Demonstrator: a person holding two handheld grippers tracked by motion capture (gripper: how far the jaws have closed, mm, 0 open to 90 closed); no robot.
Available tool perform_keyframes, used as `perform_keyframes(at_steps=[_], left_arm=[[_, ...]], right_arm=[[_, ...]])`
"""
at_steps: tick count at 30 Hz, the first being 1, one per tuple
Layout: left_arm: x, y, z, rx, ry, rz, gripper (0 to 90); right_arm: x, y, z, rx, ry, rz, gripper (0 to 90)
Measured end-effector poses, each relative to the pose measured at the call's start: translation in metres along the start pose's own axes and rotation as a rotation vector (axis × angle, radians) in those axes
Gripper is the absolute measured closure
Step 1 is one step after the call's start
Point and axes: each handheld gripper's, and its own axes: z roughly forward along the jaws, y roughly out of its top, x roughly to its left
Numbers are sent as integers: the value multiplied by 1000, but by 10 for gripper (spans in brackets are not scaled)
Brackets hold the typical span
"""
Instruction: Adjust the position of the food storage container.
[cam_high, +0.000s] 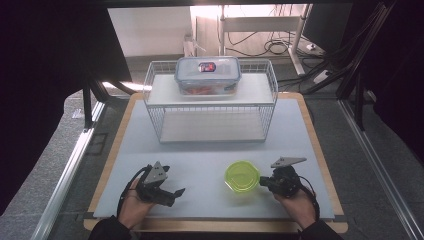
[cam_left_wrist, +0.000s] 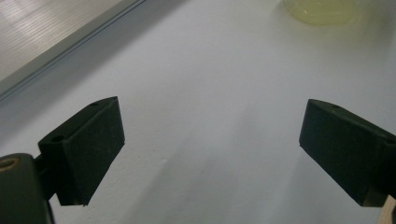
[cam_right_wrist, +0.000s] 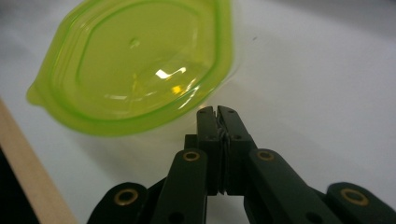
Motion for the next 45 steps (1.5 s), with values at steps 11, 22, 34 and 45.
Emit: perform_keyframes(at_steps=[11,22,34,45], left_arm=[[0,0,1,4,2,4,65],[-1,0,1,6,0,4,65],[0,0,1,9,1,6,65],[1,0,0,16,-2,-9,67]], right_arm=[[11,-1,16,40,49,-5,885],[25,8,35,50,72,-33,878],[30,23,51,45,94,-52,881],[29,24,45,27,31,-83,777]])
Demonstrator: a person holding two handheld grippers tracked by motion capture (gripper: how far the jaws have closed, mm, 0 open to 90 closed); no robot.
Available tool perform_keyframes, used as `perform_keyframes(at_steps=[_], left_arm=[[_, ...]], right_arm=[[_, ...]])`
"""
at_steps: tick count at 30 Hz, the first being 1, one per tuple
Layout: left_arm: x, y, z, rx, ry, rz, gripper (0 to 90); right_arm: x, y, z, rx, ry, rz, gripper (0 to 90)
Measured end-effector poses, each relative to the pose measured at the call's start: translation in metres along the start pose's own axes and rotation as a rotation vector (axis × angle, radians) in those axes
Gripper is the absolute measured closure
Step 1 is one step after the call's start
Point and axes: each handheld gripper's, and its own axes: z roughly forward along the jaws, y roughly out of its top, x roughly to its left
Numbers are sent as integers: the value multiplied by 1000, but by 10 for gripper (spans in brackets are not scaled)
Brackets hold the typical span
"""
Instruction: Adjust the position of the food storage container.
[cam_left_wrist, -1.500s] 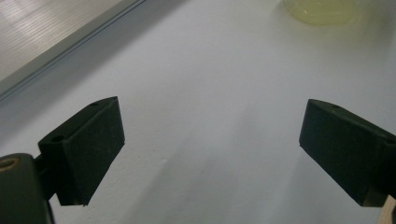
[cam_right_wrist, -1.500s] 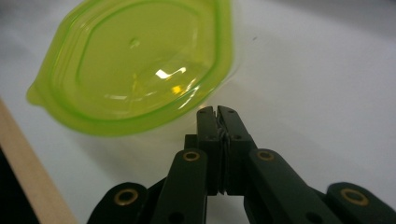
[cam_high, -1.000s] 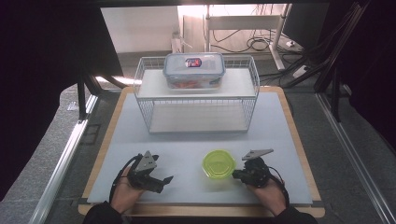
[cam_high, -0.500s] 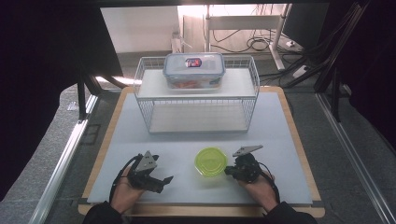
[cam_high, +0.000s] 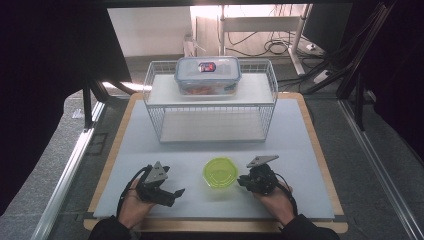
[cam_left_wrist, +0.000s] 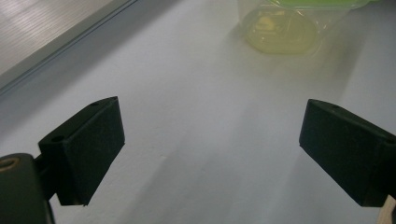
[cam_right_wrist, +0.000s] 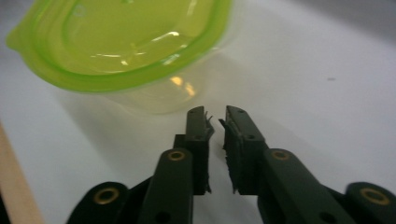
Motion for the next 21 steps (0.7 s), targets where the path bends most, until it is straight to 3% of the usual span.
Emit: perform_keyframes(at_steps=[6,15,21], left_arm=[[0,0,0,-1,-4,-2,71],[0,-2,2,4,3,19,70],[0,-2,3,4,4,21,68]], right_arm=[[-10,-1,-17,-63,-46,5,565],[-21,-6,-22,-120,-92,-49,190],[-24,-9,-18,-107,-99,-56,119]])
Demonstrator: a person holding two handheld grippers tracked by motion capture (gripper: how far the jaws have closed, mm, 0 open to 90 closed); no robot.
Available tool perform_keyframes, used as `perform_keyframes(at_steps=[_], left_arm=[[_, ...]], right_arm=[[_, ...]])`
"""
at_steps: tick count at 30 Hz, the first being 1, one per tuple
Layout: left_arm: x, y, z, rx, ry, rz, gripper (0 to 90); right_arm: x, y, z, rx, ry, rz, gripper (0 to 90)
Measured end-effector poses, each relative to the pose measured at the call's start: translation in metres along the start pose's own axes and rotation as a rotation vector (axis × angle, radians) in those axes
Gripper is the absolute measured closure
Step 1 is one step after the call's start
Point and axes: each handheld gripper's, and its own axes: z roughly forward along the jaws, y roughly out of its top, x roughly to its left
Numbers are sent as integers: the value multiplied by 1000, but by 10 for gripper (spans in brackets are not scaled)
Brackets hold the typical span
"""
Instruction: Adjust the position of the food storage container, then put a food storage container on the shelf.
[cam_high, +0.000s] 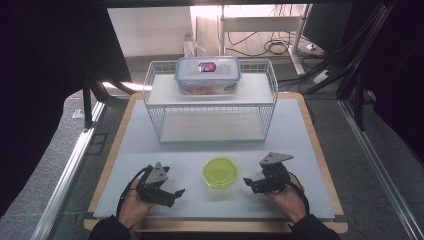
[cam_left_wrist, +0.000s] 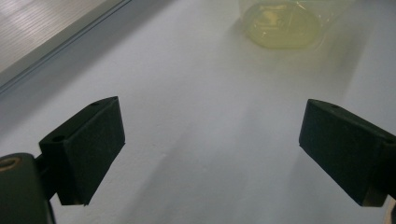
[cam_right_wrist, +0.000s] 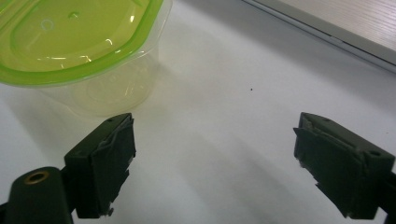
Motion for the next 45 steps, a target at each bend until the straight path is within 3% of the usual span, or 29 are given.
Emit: perform_keyframes(at_steps=[4,7,11,17,20,24,32,45], left_arm=[[0,0,0,1,0,1,68],[0,0,0,0,-1,-2,68],[0,0,0,-1,0,-2,68],[0,0,0,0,2,1,68],[0,0,0,0,4,2,68],[0,1,0,-6,7,2,68],[0,1,0,-5,8,7,68],[-1,1,0,-3,5,17,68]], right_arm=[[1,1,1,-1,-3,8,77],[2,3,0,-1,-26,-11,37],[1,6,-2,-11,-18,12,9],[0,10,-8,-25,4,31,14],[1,14,-12,-33,-1,31,69],[1,20,-15,-14,30,43,148],[-3,35,-19,-43,148,81,303],[-11,53,21,18,306,203,458]])
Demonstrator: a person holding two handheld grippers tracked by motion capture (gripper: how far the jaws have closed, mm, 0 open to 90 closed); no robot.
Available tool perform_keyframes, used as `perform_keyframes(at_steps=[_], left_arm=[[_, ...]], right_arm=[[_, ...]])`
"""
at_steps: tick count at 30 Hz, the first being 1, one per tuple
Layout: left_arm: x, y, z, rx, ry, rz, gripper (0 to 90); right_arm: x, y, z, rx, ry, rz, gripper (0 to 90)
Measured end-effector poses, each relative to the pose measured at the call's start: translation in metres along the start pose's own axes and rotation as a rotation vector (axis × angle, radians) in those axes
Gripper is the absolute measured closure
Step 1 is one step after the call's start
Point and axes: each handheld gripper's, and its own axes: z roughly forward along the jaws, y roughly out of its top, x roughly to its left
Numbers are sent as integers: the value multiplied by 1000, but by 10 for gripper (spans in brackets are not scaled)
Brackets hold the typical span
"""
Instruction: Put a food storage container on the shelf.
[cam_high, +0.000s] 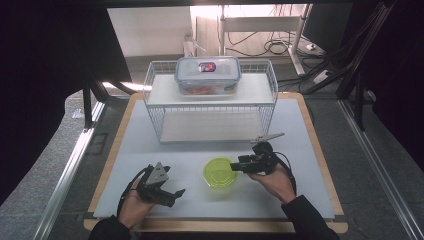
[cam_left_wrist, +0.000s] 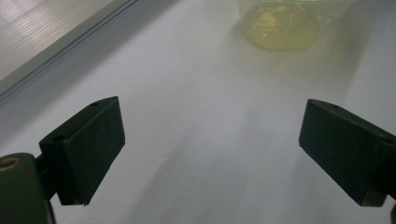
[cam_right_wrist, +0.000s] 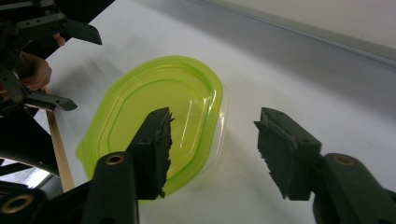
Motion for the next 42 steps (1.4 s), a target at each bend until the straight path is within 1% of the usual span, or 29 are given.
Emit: perform_keyframes(at_steps=[2,3,6,10,14,16,17,19,23,28,31,33,35,39,42], left_arm=[[0,0,0,1,-1,3,68],[0,0,0,1,-1,3,68],[0,0,0,1,-2,4,68],[-1,0,0,2,-2,9,68],[-1,0,0,1,-2,12,69],[-1,0,0,-1,-1,12,69],[-1,0,0,-2,-1,11,69],[-1,0,0,-2,-1,12,69],[-1,1,0,-2,0,13,69],[-1,1,0,-5,1,12,69],[-1,1,-1,-8,5,13,69],[-1,1,-1,-11,5,13,69],[-1,1,-1,-12,6,12,69],[-1,1,-2,-15,8,11,69],[-1,1,-3,-18,10,11,69]], right_arm=[[-4,1,4,15,15,17,484],[-6,1,6,21,31,28,494],[-11,2,10,38,50,45,526],[-16,4,13,42,105,90,602],[-21,5,15,54,146,133,716],[-24,4,16,57,183,159,758],[-25,4,17,61,199,179,784],[-25,4,17,65,227,187,803],[-22,5,15,65,253,211,815],[-19,7,11,50,231,209,819],[-20,7,6,28,248,227,819],[-19,8,3,21,249,226,819],[-19,9,0,8,261,234,819],[-17,14,-8,-20,267,244,819],[-16,18,-13,-39,266,243,819]])
